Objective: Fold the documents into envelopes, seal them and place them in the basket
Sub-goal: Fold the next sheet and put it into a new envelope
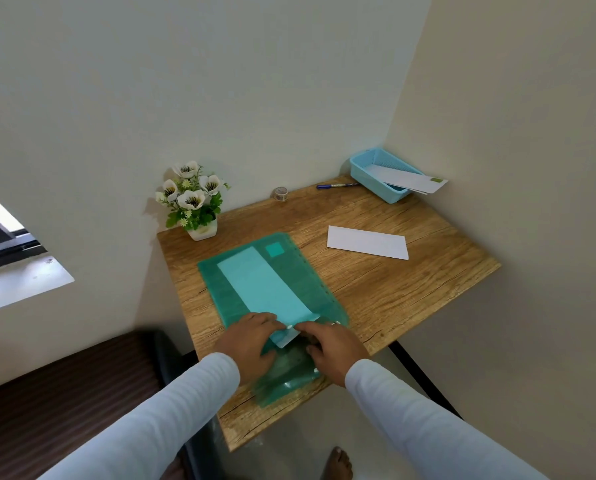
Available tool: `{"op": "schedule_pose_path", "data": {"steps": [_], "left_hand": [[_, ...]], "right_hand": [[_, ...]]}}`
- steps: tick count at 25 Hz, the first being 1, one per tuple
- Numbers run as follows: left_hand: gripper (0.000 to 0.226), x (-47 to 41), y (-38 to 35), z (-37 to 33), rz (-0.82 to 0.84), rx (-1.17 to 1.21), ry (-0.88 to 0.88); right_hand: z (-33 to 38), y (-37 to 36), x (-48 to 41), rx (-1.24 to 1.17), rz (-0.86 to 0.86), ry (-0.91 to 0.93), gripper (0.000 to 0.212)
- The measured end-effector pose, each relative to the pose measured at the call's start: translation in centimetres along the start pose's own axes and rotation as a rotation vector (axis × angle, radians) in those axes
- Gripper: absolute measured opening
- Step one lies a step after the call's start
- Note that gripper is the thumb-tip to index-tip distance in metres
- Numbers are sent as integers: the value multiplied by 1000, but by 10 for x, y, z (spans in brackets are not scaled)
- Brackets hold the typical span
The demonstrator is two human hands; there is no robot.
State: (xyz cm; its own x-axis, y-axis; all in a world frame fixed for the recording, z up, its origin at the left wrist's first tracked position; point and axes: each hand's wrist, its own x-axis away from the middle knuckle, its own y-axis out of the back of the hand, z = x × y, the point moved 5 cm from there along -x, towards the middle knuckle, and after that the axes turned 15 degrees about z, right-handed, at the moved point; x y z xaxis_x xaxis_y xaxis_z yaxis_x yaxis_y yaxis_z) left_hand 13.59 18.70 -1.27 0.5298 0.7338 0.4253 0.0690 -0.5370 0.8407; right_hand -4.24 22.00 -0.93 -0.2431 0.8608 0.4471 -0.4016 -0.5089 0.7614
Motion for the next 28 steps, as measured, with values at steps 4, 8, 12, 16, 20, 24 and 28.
{"op": "schedule_pose_path", "data": {"steps": [4, 8, 12, 16, 20, 24, 28], "left_hand": [[63, 4, 0, 2, -5, -18, 21], [93, 2, -6, 14, 19, -108, 188], [113, -4, -8, 20, 68, -109, 244], [117, -8, -8, 21, 75, -125, 245], [116, -8, -9, 20, 90, -128, 245], [116, -6, -7, 19, 103, -117, 245], [112, -7, -6, 21, 80, -106, 246]], "right_hand": [[8, -1, -5, 51, 34, 28, 41], [7, 8, -3, 82, -80, 15, 23], [8, 17, 11, 109, -104, 68, 14], [13, 36, 27, 23, -156, 189, 10], [13, 36, 22, 109, -71, 110, 11], [19, 42, 21, 302, -59, 53, 17], [38, 84, 34, 89, -139, 140, 8]]}}
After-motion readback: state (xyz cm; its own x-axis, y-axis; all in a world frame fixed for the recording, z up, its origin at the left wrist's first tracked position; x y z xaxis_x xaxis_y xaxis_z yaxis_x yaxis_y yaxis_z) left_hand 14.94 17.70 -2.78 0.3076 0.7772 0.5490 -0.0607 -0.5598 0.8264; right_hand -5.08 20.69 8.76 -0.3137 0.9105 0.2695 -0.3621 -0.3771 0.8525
